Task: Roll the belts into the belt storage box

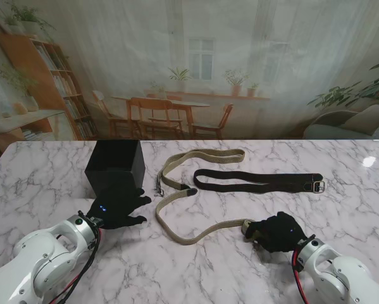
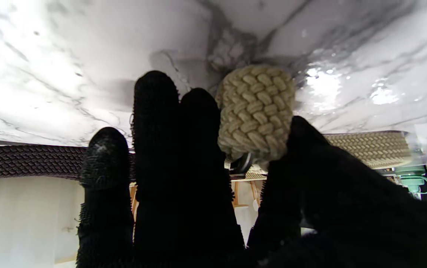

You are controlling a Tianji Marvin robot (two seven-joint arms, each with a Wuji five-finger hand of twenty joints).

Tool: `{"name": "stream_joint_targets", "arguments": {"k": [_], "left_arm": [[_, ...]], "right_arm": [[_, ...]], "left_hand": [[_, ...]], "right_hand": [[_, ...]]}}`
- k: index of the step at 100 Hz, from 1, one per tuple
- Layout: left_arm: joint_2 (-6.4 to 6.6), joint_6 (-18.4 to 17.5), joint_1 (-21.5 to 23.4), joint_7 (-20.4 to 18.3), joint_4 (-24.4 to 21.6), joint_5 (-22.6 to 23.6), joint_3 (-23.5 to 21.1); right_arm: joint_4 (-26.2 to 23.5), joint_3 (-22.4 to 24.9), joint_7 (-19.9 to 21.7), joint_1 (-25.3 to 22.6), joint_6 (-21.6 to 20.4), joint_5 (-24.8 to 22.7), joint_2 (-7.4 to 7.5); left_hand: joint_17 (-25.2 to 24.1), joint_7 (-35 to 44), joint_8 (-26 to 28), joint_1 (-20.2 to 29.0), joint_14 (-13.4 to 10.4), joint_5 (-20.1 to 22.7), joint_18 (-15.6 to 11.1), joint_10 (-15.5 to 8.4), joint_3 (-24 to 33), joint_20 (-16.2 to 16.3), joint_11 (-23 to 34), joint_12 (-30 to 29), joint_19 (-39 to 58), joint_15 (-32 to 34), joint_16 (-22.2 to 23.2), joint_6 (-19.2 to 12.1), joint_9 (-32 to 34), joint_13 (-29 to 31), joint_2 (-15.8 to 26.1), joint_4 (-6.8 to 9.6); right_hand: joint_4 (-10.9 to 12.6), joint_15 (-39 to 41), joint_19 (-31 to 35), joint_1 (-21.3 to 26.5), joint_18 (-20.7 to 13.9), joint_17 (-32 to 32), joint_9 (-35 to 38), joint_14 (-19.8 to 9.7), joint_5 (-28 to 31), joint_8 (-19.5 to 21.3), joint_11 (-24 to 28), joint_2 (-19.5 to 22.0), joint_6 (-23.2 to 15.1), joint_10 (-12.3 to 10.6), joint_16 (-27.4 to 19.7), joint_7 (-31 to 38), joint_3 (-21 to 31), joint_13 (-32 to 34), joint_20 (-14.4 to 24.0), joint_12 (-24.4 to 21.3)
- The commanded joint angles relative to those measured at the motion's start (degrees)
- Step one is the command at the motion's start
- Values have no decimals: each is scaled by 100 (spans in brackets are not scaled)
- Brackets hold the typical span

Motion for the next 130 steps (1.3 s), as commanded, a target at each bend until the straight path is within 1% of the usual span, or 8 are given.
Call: {"name": "stream_joint_targets", "arguments": {"k": [1,34,45,51,75,96,116,130], "left_arm": [[-3,17,1,-97,17,-2,22],[-4,32,-2,-101,21,-13,27],[-4,31,-4,-102,26,-10,27],[-4,27,-3,-94,29,-8,23],[-7,11,-13,-105,39,-59,31],[-6,1,-15,-98,48,-53,29],[-7,-5,2,-71,49,-47,4],[-6,-14,2,-72,54,-52,1]], "right_arm": [[-37,14,-66,-43,16,-127,26],[-149,83,304,-2,-127,-33,33],[-153,73,401,4,-92,21,31],[-187,87,498,-8,-81,41,33],[-586,328,1382,-184,-155,225,55],[-853,472,2275,-273,-226,549,96],[-1041,540,2535,-317,-259,494,122],[-841,417,1750,-248,-188,-140,119]], "left_hand": [[-79,-31,-31,-3,75,-38,189,100,-128,64,-60,61,-133,-47,55,96,-184,-68,288,17],[-78,-28,-29,2,67,-31,193,98,-128,65,-60,61,-131,-43,56,88,-188,-61,288,17],[-80,-25,-28,-8,73,-25,192,90,-132,64,-60,60,-132,-45,56,91,-184,-64,289,16],[-79,-25,-28,-4,79,-26,185,104,-129,65,-62,60,-130,-45,56,95,-190,-66,292,17],[-95,-27,-28,-58,65,-29,195,93,-142,57,-64,59,-148,-53,52,75,-190,-74,297,9],[-92,-30,-29,-50,68,-32,193,86,-136,59,-69,59,-151,-54,53,77,-194,-70,299,9],[-94,-27,-27,-52,72,-25,197,86,-136,61,-69,60,-154,-55,54,80,-189,-70,292,9],[-94,-29,-28,-42,66,-31,190,84,-131,62,-73,59,-157,-60,52,84,-198,-78,299,10]], "right_hand": [[-63,-307,11,273,-202,15,658,-599,101,-319,-160,-263,551,-974,-57,280,639,-108,84,-170],[-305,-822,323,-470,-1198,521,956,-1080,1413,-931,-474,-842,1733,-1249,-626,1095,496,89,-30,-851],[-190,-997,322,-823,-1328,589,970,-1124,1797,-140,-1057,-845,2118,-1297,-948,672,605,15,-137,-1417],[362,-1099,271,-1219,-1377,586,921,-1116,1932,759,-1247,-760,2348,-1285,-1089,-82,599,-60,-208,-1604],[546,-1854,-164,-1605,-1577,187,150,-1244,983,1252,-2003,-838,2876,-1268,-1675,-696,84,-741,-513,-2013],[797,-2314,-586,-1724,-1569,-381,-589,-1307,-123,1393,-2924,-693,3355,-1158,-2140,-1024,489,-1529,-917,-2282],[1191,-2378,-510,-725,-1786,-289,-580,-1461,-380,1524,-3196,-1085,3294,-1346,-2204,-940,2355,-1518,-1153,-2356],[351,-2024,-213,328,-1999,237,115,-1593,170,1623,-2840,-1628,2839,-1649,-2082,-311,2276,-899,-1173,-2148]]}}
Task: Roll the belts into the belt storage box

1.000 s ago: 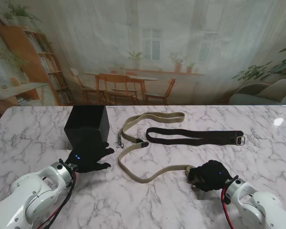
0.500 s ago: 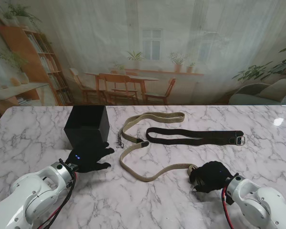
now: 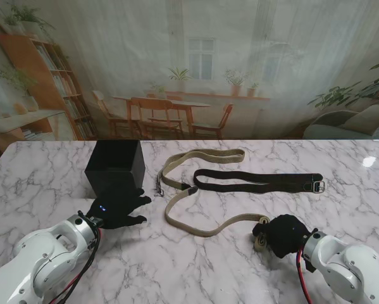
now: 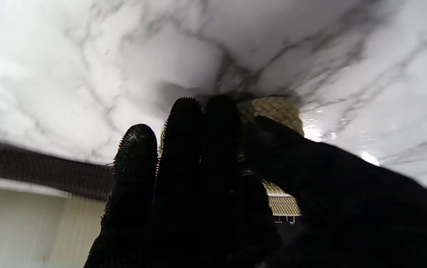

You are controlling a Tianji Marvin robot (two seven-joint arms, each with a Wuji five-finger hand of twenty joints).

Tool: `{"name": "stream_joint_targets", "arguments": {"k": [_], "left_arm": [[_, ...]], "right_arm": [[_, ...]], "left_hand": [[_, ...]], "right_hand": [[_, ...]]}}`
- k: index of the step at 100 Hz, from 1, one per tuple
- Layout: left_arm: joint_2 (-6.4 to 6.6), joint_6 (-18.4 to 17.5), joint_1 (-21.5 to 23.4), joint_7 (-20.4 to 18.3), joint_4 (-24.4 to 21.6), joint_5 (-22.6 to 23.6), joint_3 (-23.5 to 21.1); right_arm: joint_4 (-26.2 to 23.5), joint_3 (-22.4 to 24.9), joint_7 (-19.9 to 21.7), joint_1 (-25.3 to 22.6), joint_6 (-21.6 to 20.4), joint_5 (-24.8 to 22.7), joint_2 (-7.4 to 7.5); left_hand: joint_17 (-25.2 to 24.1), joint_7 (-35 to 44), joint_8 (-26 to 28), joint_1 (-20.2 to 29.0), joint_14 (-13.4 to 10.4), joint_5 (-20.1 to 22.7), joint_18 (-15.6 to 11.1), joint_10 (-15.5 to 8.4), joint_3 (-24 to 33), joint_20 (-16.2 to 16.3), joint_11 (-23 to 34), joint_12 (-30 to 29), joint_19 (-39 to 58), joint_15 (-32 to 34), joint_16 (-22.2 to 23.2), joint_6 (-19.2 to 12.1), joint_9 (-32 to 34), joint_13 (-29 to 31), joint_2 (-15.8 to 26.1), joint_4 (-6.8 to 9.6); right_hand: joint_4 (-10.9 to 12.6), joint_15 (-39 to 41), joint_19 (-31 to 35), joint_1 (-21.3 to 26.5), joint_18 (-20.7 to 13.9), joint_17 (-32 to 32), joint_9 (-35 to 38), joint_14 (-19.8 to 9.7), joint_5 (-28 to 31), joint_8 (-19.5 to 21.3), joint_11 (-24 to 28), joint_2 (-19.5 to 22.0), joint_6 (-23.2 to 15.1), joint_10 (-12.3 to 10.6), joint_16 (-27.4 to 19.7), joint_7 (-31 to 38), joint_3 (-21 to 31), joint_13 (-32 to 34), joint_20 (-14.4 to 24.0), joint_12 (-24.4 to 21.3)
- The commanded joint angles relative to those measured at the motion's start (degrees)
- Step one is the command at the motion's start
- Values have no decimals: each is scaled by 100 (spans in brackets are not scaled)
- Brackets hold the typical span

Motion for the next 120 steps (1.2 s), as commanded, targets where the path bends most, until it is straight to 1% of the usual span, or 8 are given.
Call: {"name": "stream_joint_targets", "arguments": {"k": [1,8,25,34,47,58,88,120], "left_arm": [[-5,-12,11,-77,30,-3,4],[-5,-6,14,-89,26,-6,4],[-5,-7,9,-113,24,-17,11],[-5,-6,6,-119,24,-21,12],[-6,0,5,-119,25,-26,9],[-7,5,4,-117,28,-29,9],[-7,3,-8,-118,36,-36,19],[-5,2,-13,-122,43,-31,28]], "right_arm": [[192,-101,-264,22,92,-23,-2],[311,-182,-541,53,177,-124,-5],[570,-332,-1022,133,277,-225,-8],[714,-416,-1337,179,306,-217,-19],[741,-465,-1468,170,414,-221,-31],[708,-462,-1444,138,461,-229,-34],[652,-456,-1377,81,516,-120,-56],[712,-519,-1458,82,649,133,-106]], "left_hand": [[-92,-29,-27,-39,67,-30,192,88,-131,62,-71,58,-156,-59,53,83,-193,-76,296,10],[-89,-29,-27,-45,67,-30,190,86,-135,63,-70,59,-155,-56,54,80,-193,-69,294,9],[-91,-24,-25,-44,70,-19,191,79,-134,64,-66,61,-157,-55,54,74,-187,-70,292,9],[-92,-26,-26,-49,69,-27,192,87,-135,65,-67,60,-158,-55,54,78,-191,-70,291,9],[-96,-26,-25,-45,68,-26,194,86,-135,65,-69,59,-161,-56,55,73,-198,-74,296,9],[-96,-25,-25,-60,71,-24,191,91,-142,64,-71,58,-163,-55,55,82,-201,-75,293,7],[-100,-26,-24,-56,65,-28,186,89,-135,65,-78,56,-168,-59,54,74,-228,-80,293,9],[-98,-25,-22,-61,58,-26,188,102,-137,67,-79,54,-171,-59,54,72,-233,-85,290,8]], "right_hand": [[-349,-7,216,324,-229,213,122,-590,665,391,-179,-358,341,-719,-11,1036,163,170,-61,112],[-508,64,281,389,-252,343,304,-564,767,-354,-95,-460,172,-755,19,1508,0,333,-49,202],[-763,461,438,-69,43,416,653,-367,1128,-975,203,-226,-352,-637,148,2083,-965,546,110,477],[-825,748,532,-44,348,345,553,-61,1213,-1206,897,-10,-1057,-493,530,2548,-1325,689,367,581],[-807,1053,518,-67,1283,-184,-75,531,1423,-705,1503,321,-2167,98,1257,2705,-1756,580,902,1354],[-807,1039,479,-142,1541,-442,-697,690,1583,-507,1401,438,-2501,256,1532,2712,-1899,289,1120,1572],[-776,813,165,-548,2039,-720,-3304,703,1753,-237,1148,389,-2580,667,1701,2769,-2064,-1127,1287,1376],[-794,309,-301,-573,2436,-795,-3605,1155,2094,-680,1108,322,-2054,1037,1128,2978,-2006,-1510,1168,827]]}}
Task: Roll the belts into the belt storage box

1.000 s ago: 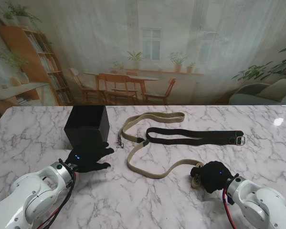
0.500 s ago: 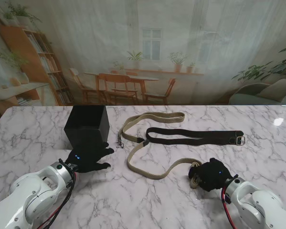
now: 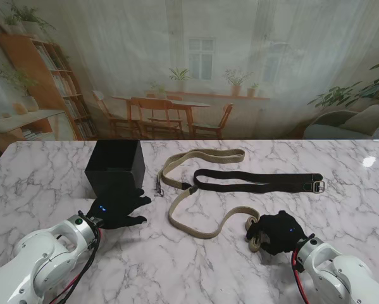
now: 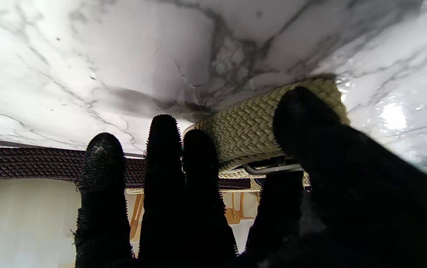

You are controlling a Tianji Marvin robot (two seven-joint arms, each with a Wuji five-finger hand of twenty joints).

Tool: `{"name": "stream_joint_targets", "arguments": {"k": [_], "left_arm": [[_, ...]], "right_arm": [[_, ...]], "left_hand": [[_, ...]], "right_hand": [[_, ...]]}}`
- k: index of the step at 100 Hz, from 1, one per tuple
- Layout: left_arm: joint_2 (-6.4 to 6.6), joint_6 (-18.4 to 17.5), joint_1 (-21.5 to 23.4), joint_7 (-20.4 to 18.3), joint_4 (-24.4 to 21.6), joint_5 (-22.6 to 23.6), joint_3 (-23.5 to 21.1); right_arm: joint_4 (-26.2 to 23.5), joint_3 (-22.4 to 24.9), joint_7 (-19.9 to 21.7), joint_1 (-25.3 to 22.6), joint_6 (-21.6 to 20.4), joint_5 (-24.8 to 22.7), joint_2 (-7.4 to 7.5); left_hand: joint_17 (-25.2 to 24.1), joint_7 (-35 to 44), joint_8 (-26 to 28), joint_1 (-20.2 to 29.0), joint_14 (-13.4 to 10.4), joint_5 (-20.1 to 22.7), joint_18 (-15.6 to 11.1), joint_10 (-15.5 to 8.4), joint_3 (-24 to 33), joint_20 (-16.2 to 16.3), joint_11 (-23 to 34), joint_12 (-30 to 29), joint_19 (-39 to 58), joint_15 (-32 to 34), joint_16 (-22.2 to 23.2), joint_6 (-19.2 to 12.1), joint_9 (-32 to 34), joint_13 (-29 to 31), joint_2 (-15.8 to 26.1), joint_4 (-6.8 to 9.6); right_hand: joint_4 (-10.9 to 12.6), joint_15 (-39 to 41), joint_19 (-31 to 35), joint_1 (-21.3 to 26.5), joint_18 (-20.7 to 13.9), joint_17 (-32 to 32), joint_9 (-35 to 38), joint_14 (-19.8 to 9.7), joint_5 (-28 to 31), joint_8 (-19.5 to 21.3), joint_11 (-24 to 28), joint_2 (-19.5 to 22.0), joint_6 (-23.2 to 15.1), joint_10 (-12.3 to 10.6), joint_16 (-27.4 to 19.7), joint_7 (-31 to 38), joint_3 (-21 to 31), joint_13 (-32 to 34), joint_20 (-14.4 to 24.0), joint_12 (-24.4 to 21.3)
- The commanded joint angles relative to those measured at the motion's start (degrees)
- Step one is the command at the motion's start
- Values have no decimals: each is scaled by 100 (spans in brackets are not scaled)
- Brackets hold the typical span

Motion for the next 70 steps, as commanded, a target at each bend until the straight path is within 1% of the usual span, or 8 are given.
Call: {"name": "stream_joint_targets", "arguments": {"k": [1,16,26,42,52,55,60,70], "left_arm": [[-4,0,-5,-88,32,-6,19],[-4,-10,-1,-66,40,0,6],[-5,9,-7,-76,44,-7,15],[-2,11,-37,-113,50,-13,62],[-2,1,-42,-108,59,-20,63],[-2,2,-38,-107,56,-19,58],[-2,2,-29,-103,52,-15,48],[-3,0,-18,-91,49,-10,34]], "right_arm": [[48,-42,10,-58,64,-7,-29],[36,-57,-31,-69,119,41,-44],[44,-68,-56,-66,143,48,-48],[18,-69,-73,-106,188,70,-57],[-28,-50,-57,-143,215,59,-59],[-50,-41,-42,-155,223,55,-59],[-99,-22,19,-177,227,57,-59],[-240,29,217,-238,227,18,-46]], "left_hand": [[-97,-23,-22,-58,56,-24,190,103,-135,67,-80,54,-171,-60,54,71,-236,-85,289,9],[-98,-19,-20,-61,62,-15,187,97,-136,68,-80,53,-174,-60,54,70,-236,-87,289,8],[-104,-16,-18,-62,63,-8,185,99,-138,68,-81,53,-176,-60,54,74,-238,-86,288,7],[-96,-17,-18,-60,61,-11,187,99,-133,71,-79,54,-173,-59,54,71,-235,-83,287,9],[-100,-18,-18,-65,57,-13,186,104,-135,70,-79,54,-175,-61,54,77,-237,-89,296,8],[-102,-18,-18,-66,58,-14,184,102,-136,70,-81,53,-175,-62,53,79,-242,-90,289,7],[-102,-16,-17,-71,60,-9,188,100,-137,70,-78,54,-176,-59,54,77,-235,-85,287,7],[-100,-15,-17,-62,63,-7,188,100,-135,71,-78,54,-175,-60,54,73,-236,-88,285,8]], "right_hand": [[-172,-291,-118,-557,350,-56,-578,192,1394,181,-804,293,383,-179,-175,2298,-337,-110,-38,-247],[-172,-504,-277,-526,408,-54,-460,251,1470,41,-1012,269,525,-549,-360,2343,-307,-61,-169,-412],[-167,-547,-308,-511,399,-68,-423,200,1480,20,-1092,275,583,-651,-390,2346,-300,-58,-199,-457],[-146,-550,-353,-575,321,-170,-505,0,1423,78,-1147,327,708,-505,-382,2455,-292,-135,-241,-476],[-128,-436,-311,-672,255,-335,-853,-92,1033,243,-830,347,768,-622,-282,2675,-309,-373,-210,-311],[-125,-430,-312,-715,254,-381,-948,-102,950,241,-765,356,770,-593,-280,2722,-323,-447,-201,-281],[-117,-400,-307,-798,237,-440,-1098,-107,570,196,-623,349,832,-492,-275,2647,-358,-558,-180,-217],[55,-334,-331,-1046,189,-562,-1495,-136,76,656,-391,392,1144,-316,-296,2221,-413,-792,-141,-63]]}}
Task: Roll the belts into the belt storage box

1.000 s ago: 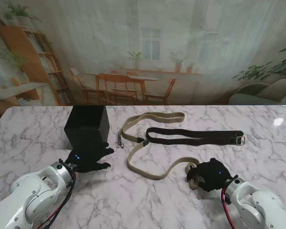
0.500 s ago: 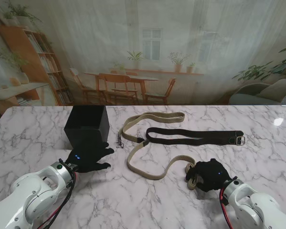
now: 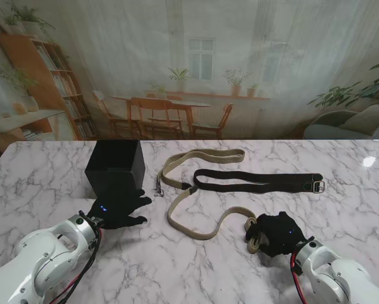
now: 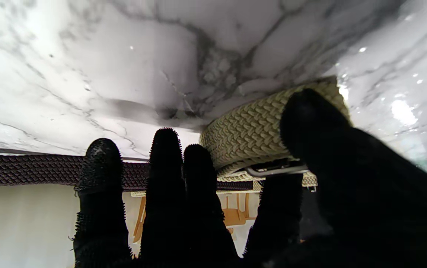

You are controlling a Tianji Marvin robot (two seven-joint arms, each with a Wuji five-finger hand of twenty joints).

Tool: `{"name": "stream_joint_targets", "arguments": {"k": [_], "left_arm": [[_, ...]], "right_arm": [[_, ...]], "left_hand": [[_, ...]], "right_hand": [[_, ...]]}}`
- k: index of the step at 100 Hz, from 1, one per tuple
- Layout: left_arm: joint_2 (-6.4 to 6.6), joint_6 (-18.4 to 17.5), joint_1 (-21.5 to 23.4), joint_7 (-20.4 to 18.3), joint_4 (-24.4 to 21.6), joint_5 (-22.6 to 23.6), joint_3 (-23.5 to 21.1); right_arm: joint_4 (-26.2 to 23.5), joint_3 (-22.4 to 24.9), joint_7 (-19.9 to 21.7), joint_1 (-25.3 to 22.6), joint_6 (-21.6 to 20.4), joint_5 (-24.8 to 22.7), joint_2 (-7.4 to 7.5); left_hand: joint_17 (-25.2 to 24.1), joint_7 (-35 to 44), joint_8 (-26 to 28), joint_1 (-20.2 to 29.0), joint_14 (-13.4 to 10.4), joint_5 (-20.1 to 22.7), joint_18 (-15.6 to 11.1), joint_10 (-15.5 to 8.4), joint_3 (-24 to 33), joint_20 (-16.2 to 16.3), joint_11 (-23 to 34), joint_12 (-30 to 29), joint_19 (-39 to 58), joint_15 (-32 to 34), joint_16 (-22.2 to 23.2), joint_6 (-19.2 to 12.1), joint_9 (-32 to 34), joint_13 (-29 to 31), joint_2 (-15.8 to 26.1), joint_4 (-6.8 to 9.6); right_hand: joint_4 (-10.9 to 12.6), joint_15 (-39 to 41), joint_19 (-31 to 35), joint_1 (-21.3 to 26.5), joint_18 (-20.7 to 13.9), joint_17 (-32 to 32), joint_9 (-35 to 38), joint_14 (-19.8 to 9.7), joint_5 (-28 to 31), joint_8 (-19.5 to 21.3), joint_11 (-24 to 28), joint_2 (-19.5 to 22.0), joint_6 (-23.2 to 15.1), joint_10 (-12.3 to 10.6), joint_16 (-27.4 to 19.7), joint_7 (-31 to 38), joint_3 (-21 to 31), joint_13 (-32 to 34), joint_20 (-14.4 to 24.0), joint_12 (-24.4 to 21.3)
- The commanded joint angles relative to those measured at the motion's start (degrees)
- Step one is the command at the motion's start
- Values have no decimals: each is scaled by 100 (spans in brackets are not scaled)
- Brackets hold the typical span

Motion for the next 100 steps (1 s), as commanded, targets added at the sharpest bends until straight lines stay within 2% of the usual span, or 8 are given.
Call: {"name": "stream_joint_targets", "arguments": {"k": [1,10,13,25,41,49,65,100], "left_arm": [[-5,-3,17,-65,19,-2,0],[-6,-6,26,-52,15,3,-10],[-6,-9,26,-49,15,4,-12],[-5,-21,19,-48,21,1,-9],[-4,-30,15,-51,28,-7,-7],[-4,-31,14,-56,29,-13,-7],[-4,-33,17,-51,30,-9,-11],[-5,-48,2,4,53,-8,-1]], "right_arm": [[-119,20,157,-102,13,-70,5],[-258,70,272,-176,3,-167,18],[-306,88,302,-204,-1,-200,22],[-386,122,285,-263,-2,-277,24],[-350,95,277,-242,20,-231,18],[-327,64,347,-221,63,-183,17],[-317,68,358,-227,67,-65,2],[-505,348,-84,-419,-224,-74,-46]], "left_hand": [[-100,-18,-18,-62,63,-13,187,100,-134,71,-78,54,-174,-60,54,74,-236,-86,287,8],[-99,-18,-17,-72,61,-13,184,97,-140,72,-79,54,-173,-61,54,67,-240,-89,289,6],[-103,-17,-17,-64,60,-12,187,98,-136,71,-79,53,-176,-58,55,72,-242,-82,284,7],[-101,-15,-16,-68,55,-8,189,103,-138,71,-81,53,-176,-62,54,69,-246,-92,286,7],[-103,-14,-15,-66,56,-7,187,101,-135,71,-84,51,-177,-62,54,68,-255,-91,282,7],[-104,-13,-15,-63,53,-6,189,102,-134,71,-81,52,-178,-61,54,71,-249,-88,283,8],[-103,-8,-12,-64,63,6,185,103,-136,71,-83,51,-179,-64,53,72,-253,-92,285,7],[-101,-7,-12,-65,54,9,186,104,-136,73,-81,53,-177,-60,55,71,-249,-87,293,8]], "right_hand": [[-33,100,-17,-790,56,-105,-582,-76,269,694,-106,329,1169,-357,27,1965,-401,-178,58,46],[431,115,-95,-1021,8,-281,-827,-66,-53,1561,-111,441,1199,-268,6,1311,-398,-397,66,94],[479,88,-129,-1046,19,-341,-946,-22,-188,1744,-158,428,1127,-223,-8,1096,-473,-485,63,87],[508,-201,-337,-1043,126,-495,-1429,185,-214,1885,-366,395,925,-62,-193,685,-708,-761,-25,-18],[506,-649,-698,-967,307,-670,-1826,430,351,1863,-704,324,1151,284,-588,768,-656,-1050,-354,-365],[484,-745,-784,-1033,353,-686,-1861,504,323,1788,-931,345,1253,432,-729,836,-612,-1065,-520,-502],[489,-694,-733,-1222,246,-773,-1732,301,-241,1411,-923,593,1386,99,-723,208,-877,-1091,-630,-496],[589,-476,-592,-1265,-237,-963,-1578,92,-785,1450,-690,958,458,-125,-500,-229,-795,-1023,-483,-387]]}}
